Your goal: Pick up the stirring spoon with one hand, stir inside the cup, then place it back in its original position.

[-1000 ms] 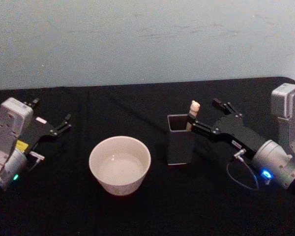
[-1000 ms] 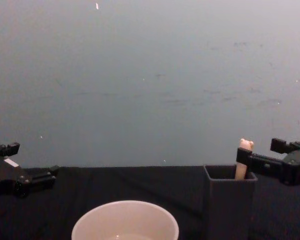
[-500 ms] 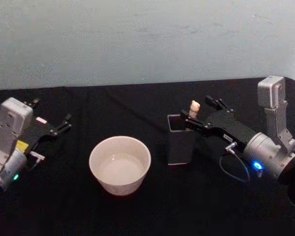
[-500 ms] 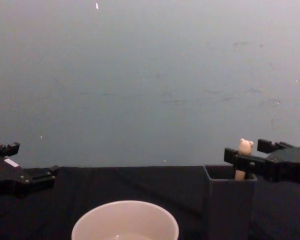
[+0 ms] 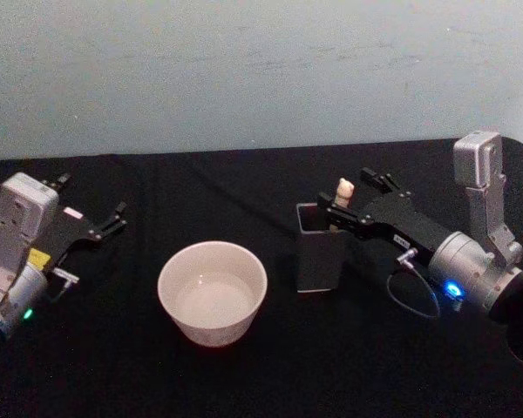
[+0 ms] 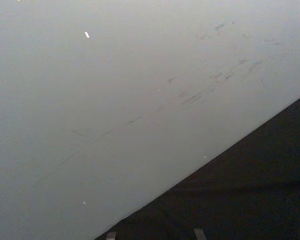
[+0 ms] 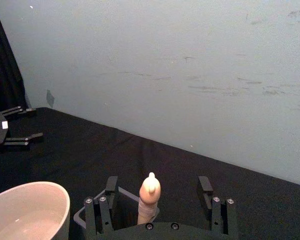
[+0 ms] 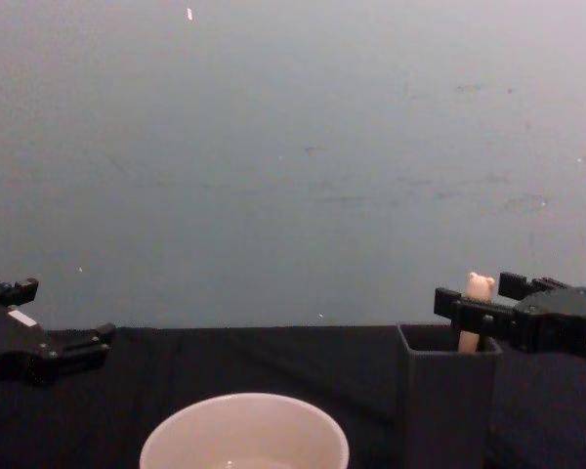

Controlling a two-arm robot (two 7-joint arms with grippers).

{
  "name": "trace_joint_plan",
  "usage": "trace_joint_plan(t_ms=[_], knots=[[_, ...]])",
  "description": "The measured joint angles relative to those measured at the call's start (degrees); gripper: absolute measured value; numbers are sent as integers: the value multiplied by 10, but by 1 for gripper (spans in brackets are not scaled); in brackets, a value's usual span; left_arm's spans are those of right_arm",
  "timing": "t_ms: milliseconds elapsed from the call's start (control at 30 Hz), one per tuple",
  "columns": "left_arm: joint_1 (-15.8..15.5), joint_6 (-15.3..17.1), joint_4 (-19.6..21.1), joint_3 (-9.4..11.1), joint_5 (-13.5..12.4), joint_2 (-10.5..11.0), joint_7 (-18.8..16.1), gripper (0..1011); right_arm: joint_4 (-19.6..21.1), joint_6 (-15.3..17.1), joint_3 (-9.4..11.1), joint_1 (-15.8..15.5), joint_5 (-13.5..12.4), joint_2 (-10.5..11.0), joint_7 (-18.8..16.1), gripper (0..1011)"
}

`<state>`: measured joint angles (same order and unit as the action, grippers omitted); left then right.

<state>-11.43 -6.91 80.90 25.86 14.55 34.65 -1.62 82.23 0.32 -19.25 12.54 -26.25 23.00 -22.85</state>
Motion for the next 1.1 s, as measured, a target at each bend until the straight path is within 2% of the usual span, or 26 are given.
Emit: trace_joint_plan(t_ms=[500,633,700,733,867,967,1000,1067,1100], knots=[[0,0,0,0,0,0,0,1001,1,-1,0,-1,0,1,1,985],[0,0,0,0,0,0,0,1001,1,-2,0,-1,0,1,1,912],[0,0,0,0,0,0,0,1001,1,-2,0,-1,0,1,2,836],[0,0,0,0,0,0,0,1002,1,-2,0,-1,0,1,2,836],[0,0,0,0,0,0,0,1001,1,-2,0,-1,0,1,2,686],[0,0,0,0,0,0,0,1001,2,-2,0,-1,0,1,2,625],[0,0,0,0,0,0,0,1001,2,-2,0,-1,0,1,2,567],[0,0,0,0,0,0,0,1001,2,-2,0,-1,0,1,2,533],[0,0,0,0,0,0,0,1001,2,-2,0,-1,-1,1,2,484]])
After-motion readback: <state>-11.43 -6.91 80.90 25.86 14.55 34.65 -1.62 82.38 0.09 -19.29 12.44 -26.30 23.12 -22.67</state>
